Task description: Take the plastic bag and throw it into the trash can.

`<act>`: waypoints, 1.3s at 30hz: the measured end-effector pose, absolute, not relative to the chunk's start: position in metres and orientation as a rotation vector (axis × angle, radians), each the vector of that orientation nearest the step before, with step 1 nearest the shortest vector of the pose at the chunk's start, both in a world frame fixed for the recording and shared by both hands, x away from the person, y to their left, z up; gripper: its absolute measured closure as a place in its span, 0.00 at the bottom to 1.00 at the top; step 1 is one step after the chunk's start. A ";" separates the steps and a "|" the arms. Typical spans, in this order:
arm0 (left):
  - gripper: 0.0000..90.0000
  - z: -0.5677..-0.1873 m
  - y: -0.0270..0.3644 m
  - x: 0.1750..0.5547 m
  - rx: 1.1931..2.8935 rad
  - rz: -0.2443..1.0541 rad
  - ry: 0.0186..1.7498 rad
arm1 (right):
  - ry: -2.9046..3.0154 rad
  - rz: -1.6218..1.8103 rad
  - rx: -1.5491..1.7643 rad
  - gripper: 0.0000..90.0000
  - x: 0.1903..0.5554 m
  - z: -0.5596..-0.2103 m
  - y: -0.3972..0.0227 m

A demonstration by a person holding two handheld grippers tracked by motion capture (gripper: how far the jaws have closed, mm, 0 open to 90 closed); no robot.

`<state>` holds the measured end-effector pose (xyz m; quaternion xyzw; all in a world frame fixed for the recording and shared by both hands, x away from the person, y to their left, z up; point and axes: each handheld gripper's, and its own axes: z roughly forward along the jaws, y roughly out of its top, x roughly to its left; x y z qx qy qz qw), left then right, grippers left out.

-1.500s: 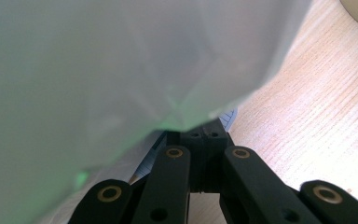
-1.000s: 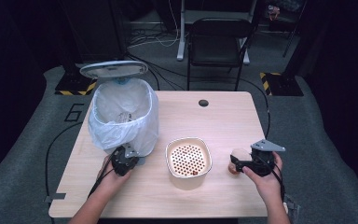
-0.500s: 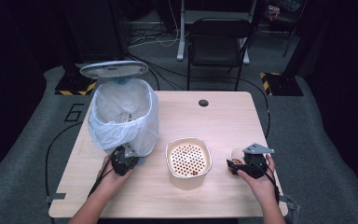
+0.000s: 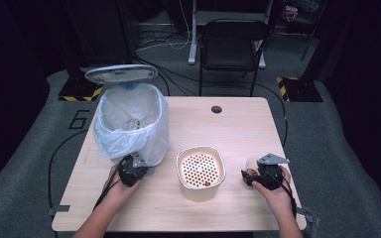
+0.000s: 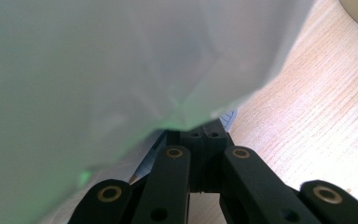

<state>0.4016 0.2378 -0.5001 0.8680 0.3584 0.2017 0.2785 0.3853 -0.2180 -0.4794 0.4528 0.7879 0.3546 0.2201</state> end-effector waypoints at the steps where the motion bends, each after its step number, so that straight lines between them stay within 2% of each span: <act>1: 1.00 -0.499 0.238 0.402 2.341 0.537 0.962 | 2.177 0.983 1.254 0.30 0.385 -0.479 -0.218; 6: 1.00 -0.499 0.238 0.402 2.339 0.545 0.963 | 2.187 0.976 1.247 0.34 0.385 -0.478 -0.219; 17: 1.00 -0.499 0.238 0.401 2.340 0.542 0.963 | 2.193 0.979 1.230 0.35 0.386 -0.476 -0.219; 28: 1.00 -0.500 0.237 0.401 2.333 0.539 0.965 | 2.170 1.067 1.177 0.36 0.392 -0.442 -0.218; 39: 1.00 -0.499 0.237 0.401 2.338 0.546 0.965 | 2.291 1.071 1.037 0.37 0.419 -0.410 -0.203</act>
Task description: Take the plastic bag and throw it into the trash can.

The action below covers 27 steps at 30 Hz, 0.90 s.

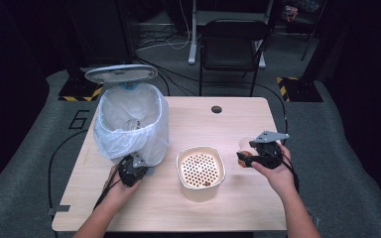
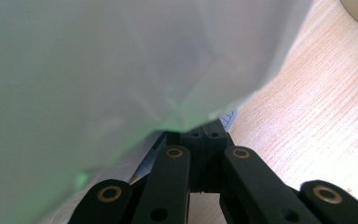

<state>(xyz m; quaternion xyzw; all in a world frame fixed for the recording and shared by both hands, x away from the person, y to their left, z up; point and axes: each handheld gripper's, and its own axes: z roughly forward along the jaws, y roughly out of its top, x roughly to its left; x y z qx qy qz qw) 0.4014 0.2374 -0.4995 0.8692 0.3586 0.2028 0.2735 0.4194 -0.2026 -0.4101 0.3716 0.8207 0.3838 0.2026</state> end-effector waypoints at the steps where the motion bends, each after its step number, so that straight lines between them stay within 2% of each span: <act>1: 1.00 -0.499 0.238 0.402 2.343 0.539 0.962 | 2.299 1.086 1.024 0.37 0.423 -0.408 -0.200; 15: 1.00 -0.500 0.238 0.402 2.331 0.543 0.962 | 2.340 1.176 0.903 0.37 0.459 -0.387 -0.174; 27: 1.00 -0.499 0.238 0.402 2.339 0.545 0.965 | 2.349 1.147 0.764 0.36 0.470 -0.379 -0.156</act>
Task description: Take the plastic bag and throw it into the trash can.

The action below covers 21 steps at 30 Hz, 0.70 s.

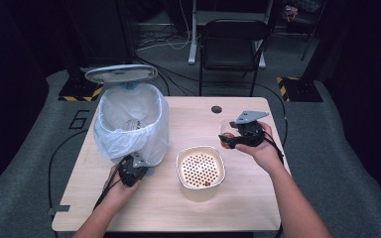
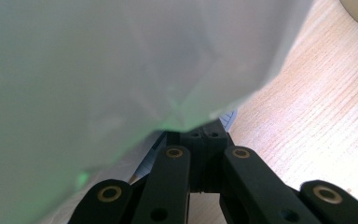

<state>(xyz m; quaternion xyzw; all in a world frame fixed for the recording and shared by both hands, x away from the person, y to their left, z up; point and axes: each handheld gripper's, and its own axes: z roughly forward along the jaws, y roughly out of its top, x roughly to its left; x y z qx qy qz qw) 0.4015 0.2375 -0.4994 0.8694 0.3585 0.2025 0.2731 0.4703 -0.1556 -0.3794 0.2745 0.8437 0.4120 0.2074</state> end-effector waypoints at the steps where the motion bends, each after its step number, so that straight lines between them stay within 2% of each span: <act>1: 1.00 -0.499 0.238 0.402 2.343 0.536 0.961 | 2.340 1.145 0.756 0.36 0.471 -0.378 -0.154; 21: 1.00 -0.500 0.238 0.402 2.333 0.541 0.960 | 2.268 1.099 0.354 0.37 0.452 -0.355 -0.130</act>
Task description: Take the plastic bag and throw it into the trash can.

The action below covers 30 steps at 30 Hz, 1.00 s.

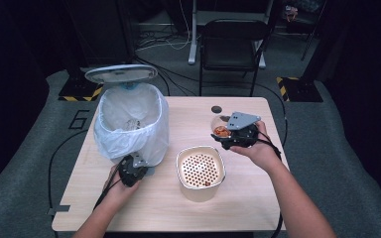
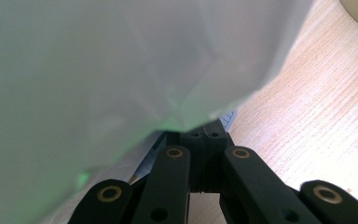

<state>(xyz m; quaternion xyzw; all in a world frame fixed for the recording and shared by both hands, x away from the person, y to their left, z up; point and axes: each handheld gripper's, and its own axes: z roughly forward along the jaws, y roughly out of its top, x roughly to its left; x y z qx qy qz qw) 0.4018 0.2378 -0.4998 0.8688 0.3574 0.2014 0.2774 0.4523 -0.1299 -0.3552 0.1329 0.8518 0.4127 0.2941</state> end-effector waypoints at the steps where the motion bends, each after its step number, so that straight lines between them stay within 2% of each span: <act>1: 1.00 -0.499 0.238 0.402 2.339 0.540 0.960 | 2.263 1.082 0.333 0.37 0.451 -0.356 -0.129; 19: 1.00 -0.500 0.237 0.402 2.338 0.542 0.961 | 2.156 0.749 -0.090 0.38 0.419 -0.367 -0.098; 30: 1.00 -0.499 0.237 0.402 2.339 0.540 0.961 | 2.124 0.617 -0.238 0.39 0.408 -0.368 -0.084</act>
